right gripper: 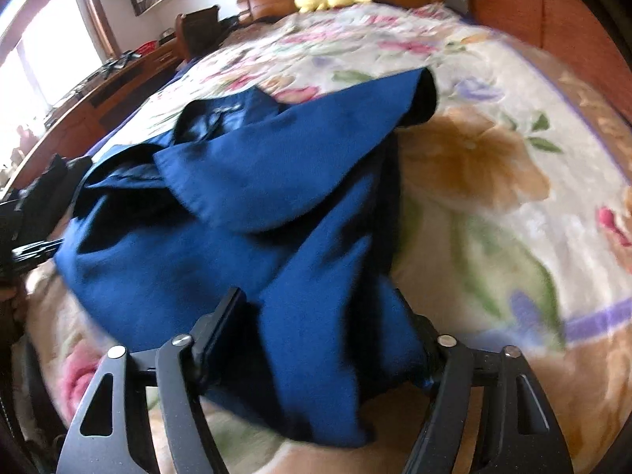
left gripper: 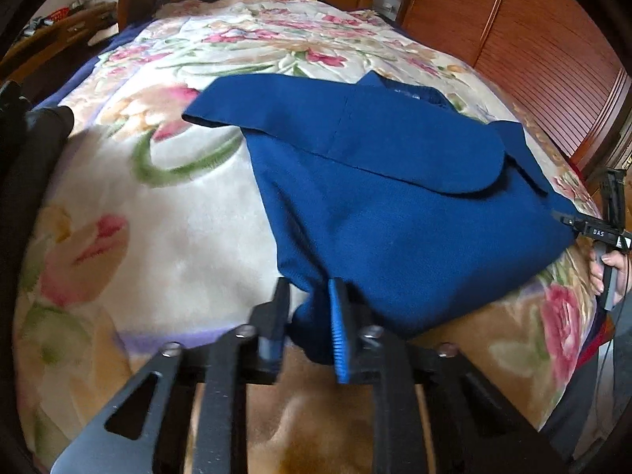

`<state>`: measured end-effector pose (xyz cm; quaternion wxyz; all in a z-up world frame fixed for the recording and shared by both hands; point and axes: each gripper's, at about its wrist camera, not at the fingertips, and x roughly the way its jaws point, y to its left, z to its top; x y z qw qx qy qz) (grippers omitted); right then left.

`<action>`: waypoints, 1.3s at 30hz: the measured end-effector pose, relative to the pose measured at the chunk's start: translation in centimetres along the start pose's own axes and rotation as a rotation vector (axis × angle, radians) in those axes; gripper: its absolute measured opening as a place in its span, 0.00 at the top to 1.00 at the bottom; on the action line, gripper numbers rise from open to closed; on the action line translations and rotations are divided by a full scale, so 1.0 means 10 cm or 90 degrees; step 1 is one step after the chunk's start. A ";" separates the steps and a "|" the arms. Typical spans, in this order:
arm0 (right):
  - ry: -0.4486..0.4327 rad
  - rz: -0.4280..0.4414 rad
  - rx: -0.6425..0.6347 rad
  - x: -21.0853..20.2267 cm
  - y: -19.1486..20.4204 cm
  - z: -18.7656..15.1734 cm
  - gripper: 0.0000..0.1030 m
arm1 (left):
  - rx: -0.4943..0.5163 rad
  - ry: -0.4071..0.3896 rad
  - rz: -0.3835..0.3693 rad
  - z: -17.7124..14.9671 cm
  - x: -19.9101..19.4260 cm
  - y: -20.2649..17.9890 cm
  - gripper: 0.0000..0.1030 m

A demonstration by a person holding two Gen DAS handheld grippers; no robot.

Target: Fold large clothes

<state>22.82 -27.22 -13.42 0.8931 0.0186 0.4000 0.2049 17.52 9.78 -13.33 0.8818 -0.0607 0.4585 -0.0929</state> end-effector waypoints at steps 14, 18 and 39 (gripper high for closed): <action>-0.080 -0.031 -0.081 -0.53 0.25 0.08 0.81 | 0.055 -0.136 -0.013 0.00 -0.93 -0.48 0.94; -0.088 -0.023 -0.099 -0.80 0.30 -0.04 0.81 | 0.061 -0.155 -0.027 -0.22 -1.20 -0.56 0.94; -0.054 -0.083 -0.121 -1.14 0.34 -0.62 0.66 | 0.029 -0.124 0.032 -0.66 -1.26 -0.57 0.76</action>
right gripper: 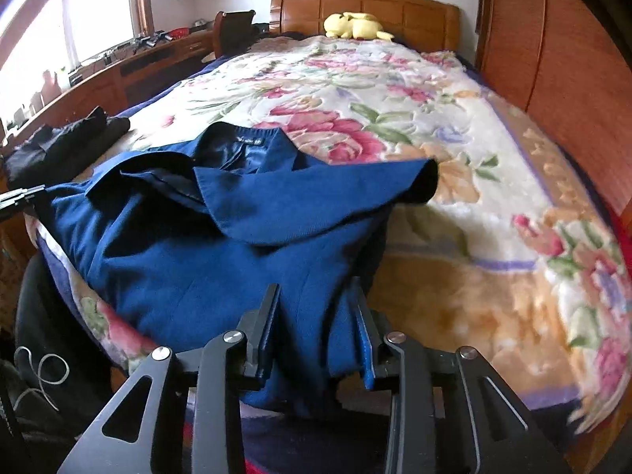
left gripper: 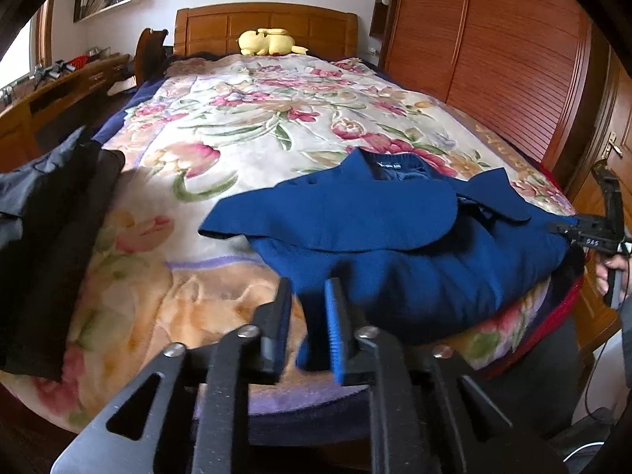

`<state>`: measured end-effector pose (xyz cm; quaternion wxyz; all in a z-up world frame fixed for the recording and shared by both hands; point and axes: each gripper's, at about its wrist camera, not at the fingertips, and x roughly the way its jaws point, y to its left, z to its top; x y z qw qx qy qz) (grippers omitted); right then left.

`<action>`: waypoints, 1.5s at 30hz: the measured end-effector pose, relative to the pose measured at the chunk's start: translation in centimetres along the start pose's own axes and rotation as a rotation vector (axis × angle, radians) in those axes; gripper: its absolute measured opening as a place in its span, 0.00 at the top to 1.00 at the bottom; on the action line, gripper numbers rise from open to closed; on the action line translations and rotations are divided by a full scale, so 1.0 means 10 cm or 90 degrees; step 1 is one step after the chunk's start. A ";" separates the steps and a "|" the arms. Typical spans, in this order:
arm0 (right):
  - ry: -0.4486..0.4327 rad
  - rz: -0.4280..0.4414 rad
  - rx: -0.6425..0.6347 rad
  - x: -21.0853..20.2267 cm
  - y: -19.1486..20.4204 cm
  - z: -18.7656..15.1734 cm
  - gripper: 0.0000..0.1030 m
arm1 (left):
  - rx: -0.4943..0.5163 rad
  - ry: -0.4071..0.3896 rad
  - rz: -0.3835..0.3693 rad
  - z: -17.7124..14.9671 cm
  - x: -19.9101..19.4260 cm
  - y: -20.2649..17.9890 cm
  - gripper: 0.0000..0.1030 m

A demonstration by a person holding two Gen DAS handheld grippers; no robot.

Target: Fold large clothes

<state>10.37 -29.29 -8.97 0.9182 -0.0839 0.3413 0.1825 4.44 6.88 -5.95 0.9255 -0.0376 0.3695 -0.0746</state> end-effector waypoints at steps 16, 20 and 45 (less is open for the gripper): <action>-0.027 0.022 -0.069 0.11 0.40 0.21 0.52 | 0.012 -0.026 -0.011 0.16 0.06 -0.08 0.66; 0.004 0.033 -0.090 0.28 0.50 0.24 0.52 | 0.014 -0.015 -0.019 0.14 0.17 -0.17 0.65; -0.014 -0.092 -0.218 1.19 0.79 1.73 0.91 | 0.015 0.006 -0.025 0.00 0.29 -0.28 0.65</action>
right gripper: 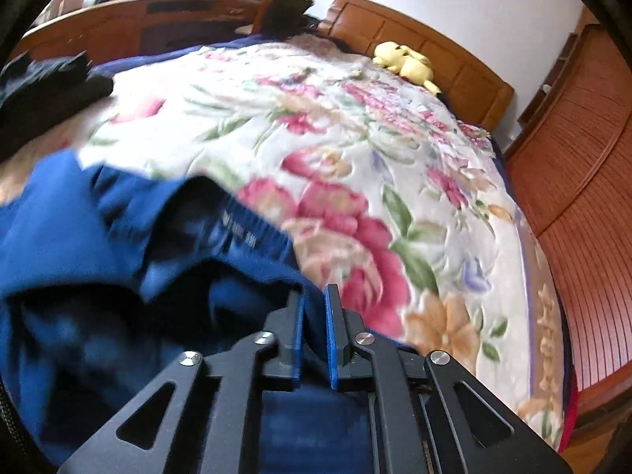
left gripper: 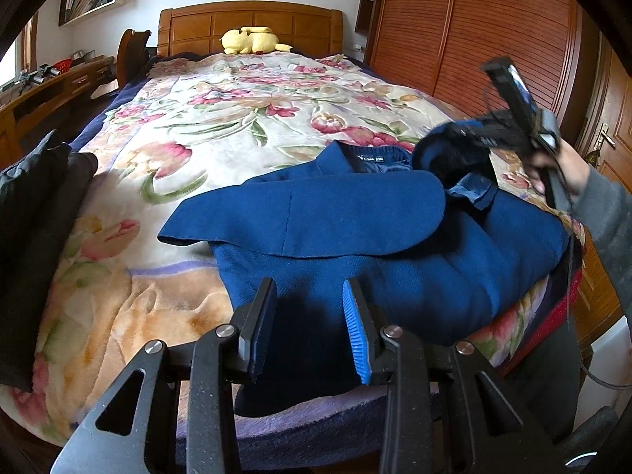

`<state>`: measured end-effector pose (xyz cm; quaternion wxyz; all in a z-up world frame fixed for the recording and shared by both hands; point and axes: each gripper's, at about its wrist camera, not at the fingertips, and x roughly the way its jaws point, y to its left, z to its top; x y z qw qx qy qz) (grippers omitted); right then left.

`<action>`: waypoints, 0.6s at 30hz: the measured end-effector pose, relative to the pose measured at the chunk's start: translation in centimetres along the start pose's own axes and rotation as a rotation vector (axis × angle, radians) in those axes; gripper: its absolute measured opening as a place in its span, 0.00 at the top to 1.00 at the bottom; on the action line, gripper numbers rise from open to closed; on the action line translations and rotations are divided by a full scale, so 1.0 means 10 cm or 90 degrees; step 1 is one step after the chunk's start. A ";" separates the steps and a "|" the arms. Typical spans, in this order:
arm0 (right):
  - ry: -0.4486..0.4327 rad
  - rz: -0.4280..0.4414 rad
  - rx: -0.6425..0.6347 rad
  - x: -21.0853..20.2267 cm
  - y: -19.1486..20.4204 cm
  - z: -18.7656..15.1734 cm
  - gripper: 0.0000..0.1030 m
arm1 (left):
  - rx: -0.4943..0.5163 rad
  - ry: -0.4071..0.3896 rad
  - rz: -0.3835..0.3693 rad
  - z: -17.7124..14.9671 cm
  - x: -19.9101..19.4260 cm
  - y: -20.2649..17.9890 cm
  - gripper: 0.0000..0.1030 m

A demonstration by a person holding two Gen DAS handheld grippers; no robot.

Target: Fold large clothes

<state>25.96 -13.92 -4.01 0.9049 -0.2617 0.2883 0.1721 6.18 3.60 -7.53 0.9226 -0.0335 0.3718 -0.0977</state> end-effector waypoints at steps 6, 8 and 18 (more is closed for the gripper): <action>-0.046 0.042 0.058 0.00 0.00 0.20 0.51 | -0.001 -0.008 -0.002 -0.02 -0.04 0.03 0.65; -0.045 0.051 0.053 -0.05 0.05 0.18 0.48 | -0.001 -0.008 -0.003 -0.02 -0.04 0.04 0.65; -0.043 0.181 -0.010 -0.42 0.57 -0.21 0.47 | -0.004 -0.012 0.000 -0.03 -0.06 0.05 0.65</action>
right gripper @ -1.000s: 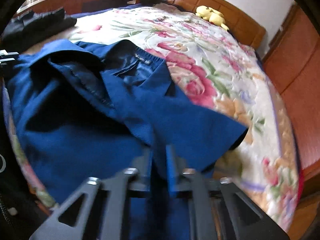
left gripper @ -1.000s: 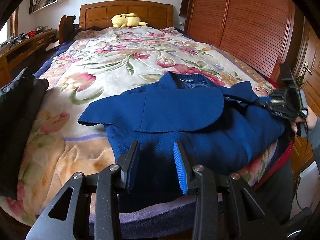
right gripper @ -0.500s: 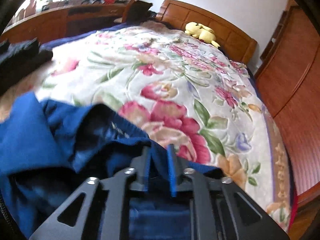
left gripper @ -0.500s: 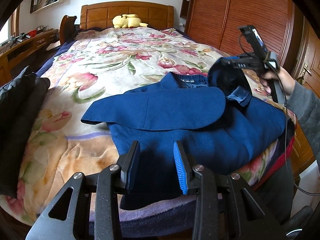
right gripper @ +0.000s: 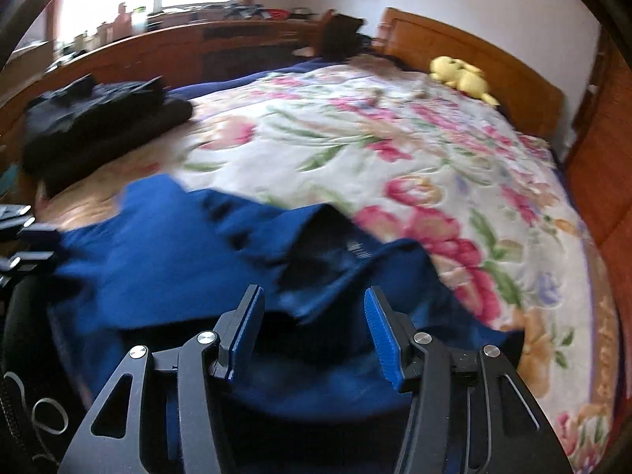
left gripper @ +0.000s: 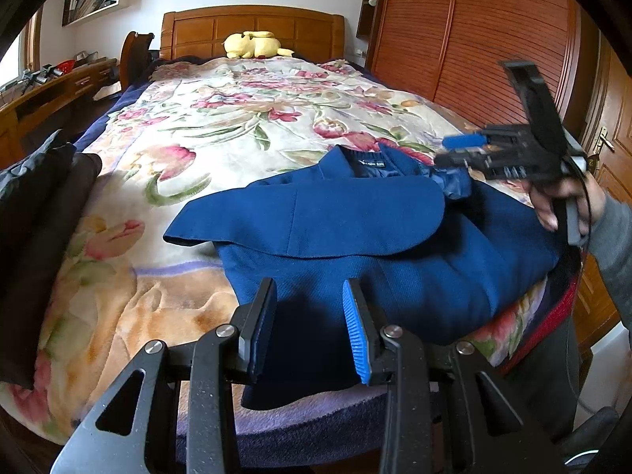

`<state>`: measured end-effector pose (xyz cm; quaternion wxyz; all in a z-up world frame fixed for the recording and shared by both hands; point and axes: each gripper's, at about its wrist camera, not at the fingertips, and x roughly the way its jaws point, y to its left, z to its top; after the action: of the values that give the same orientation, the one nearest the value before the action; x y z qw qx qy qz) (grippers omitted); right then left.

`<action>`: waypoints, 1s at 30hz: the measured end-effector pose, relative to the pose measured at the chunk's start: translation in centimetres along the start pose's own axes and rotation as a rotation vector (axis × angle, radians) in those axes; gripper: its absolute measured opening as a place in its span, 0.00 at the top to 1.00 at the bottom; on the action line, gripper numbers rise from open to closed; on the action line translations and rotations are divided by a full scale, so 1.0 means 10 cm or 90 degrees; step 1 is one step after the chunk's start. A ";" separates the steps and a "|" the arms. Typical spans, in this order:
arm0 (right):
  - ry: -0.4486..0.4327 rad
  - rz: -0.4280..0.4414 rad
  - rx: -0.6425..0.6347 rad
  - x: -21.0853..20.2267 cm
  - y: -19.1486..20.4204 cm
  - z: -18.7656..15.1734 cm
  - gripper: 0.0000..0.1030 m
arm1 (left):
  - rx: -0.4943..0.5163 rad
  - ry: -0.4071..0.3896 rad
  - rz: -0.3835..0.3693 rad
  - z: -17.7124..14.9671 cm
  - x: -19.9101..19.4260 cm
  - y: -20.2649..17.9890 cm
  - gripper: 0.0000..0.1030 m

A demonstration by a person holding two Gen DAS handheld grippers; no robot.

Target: Fold large clothes

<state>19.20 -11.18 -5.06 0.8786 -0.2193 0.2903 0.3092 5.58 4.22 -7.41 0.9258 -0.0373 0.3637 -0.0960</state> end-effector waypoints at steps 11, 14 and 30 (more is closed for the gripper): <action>0.002 0.070 -0.085 -0.11 0.41 -0.16 0.30 | -0.001 0.001 0.003 0.01 0.00 0.01 0.65; 0.006 0.080 -0.089 -0.13 0.41 -0.18 0.29 | -0.002 0.000 0.004 0.00 0.00 0.02 0.65; 0.025 0.058 -0.165 0.16 0.62 0.03 0.28 | -0.013 0.002 0.012 -0.04 -0.01 0.11 0.65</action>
<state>16.16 -5.93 -7.14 0.8221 -0.3238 0.2749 0.3791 5.46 5.27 -7.78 0.9258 -0.0428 0.3662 -0.0834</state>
